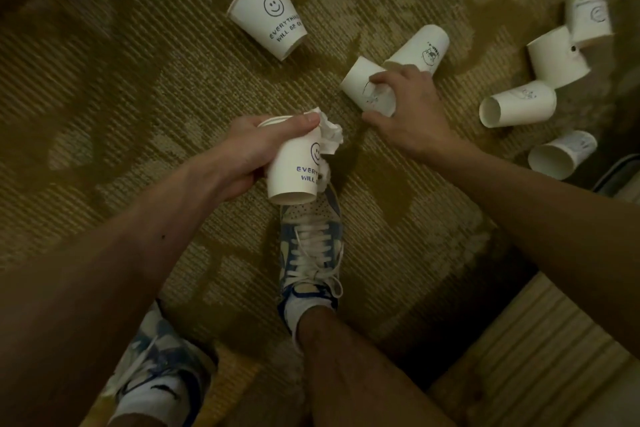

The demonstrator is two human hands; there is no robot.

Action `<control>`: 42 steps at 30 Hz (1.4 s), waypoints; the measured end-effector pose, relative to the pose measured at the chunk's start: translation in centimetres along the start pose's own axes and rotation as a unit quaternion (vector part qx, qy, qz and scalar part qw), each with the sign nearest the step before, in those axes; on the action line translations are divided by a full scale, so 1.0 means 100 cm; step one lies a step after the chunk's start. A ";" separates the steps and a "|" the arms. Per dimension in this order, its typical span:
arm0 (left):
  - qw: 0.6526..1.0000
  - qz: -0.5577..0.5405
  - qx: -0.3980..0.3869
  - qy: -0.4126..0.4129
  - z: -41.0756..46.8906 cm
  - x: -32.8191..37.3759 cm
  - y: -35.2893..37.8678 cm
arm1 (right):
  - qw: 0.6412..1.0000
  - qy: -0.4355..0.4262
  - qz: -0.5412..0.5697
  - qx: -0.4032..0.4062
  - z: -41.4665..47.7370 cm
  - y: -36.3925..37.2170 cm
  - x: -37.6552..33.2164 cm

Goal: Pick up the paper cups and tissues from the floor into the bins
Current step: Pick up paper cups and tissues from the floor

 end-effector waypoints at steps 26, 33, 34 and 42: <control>0.987 -0.030 0.131 0.090 -0.319 0.072 -0.062 | 0.825 -0.054 0.483 -0.289 -0.139 -0.151 -0.201; 0.950 -0.035 0.240 0.198 -0.510 0.032 -0.123 | 0.814 -0.218 0.442 -0.308 -0.253 -0.189 -0.338; 0.941 -0.045 0.265 0.207 -0.532 0.016 -0.134 | 0.810 -0.230 0.435 -0.320 -0.272 -0.182 -0.360; 0.865 -0.138 0.420 0.238 -0.655 -0.124 -0.250 | 0.801 -0.318 0.352 -0.364 -0.405 -0.081 -0.532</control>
Point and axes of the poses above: each hand's wrist, its own z-axis towards the middle knuckle, its own y-axis out of the palm, x = y × z, the point moved 2 cm from there along z, towards the middle knuckle, and after that the axes turned 4 degrees about -z, right-handed, at the moved point
